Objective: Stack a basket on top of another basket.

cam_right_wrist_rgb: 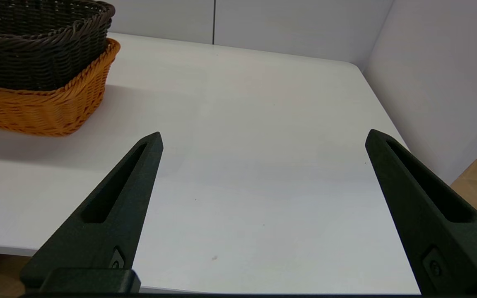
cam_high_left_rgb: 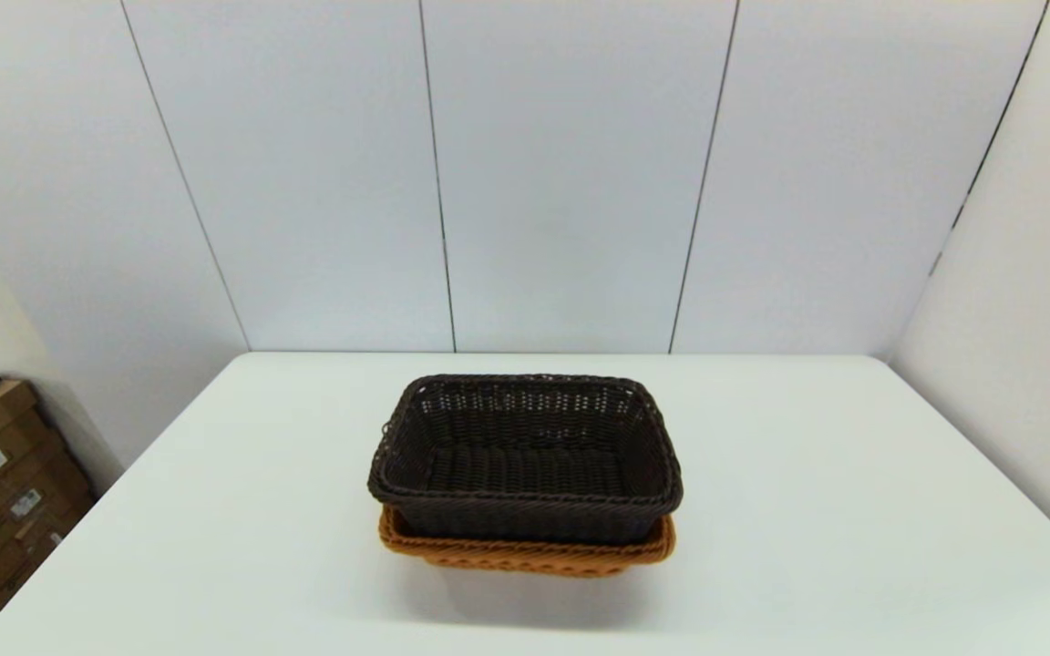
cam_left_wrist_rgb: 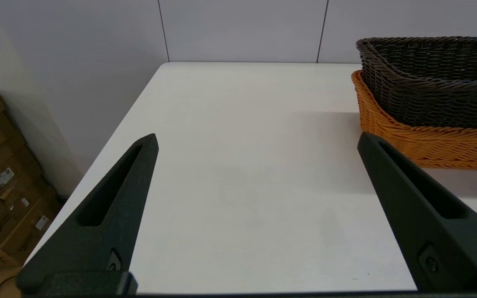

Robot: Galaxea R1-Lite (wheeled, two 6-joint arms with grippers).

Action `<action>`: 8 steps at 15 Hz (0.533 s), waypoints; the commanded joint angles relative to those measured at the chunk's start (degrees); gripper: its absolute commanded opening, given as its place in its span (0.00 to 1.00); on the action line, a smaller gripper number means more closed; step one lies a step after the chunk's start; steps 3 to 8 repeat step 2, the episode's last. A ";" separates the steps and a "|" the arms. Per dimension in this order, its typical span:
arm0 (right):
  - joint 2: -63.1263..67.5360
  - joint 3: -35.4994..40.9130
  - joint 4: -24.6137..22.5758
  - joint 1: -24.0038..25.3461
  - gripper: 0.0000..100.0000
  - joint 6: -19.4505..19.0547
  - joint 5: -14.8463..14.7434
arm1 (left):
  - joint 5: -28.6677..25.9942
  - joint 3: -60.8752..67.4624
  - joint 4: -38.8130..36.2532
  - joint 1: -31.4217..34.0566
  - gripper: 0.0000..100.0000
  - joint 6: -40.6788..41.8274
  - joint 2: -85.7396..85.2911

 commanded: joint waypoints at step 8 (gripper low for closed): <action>0.02 0.00 0.02 0.01 1.00 0.01 0.03 | 0.02 0.00 0.07 0.04 1.00 -0.02 -0.01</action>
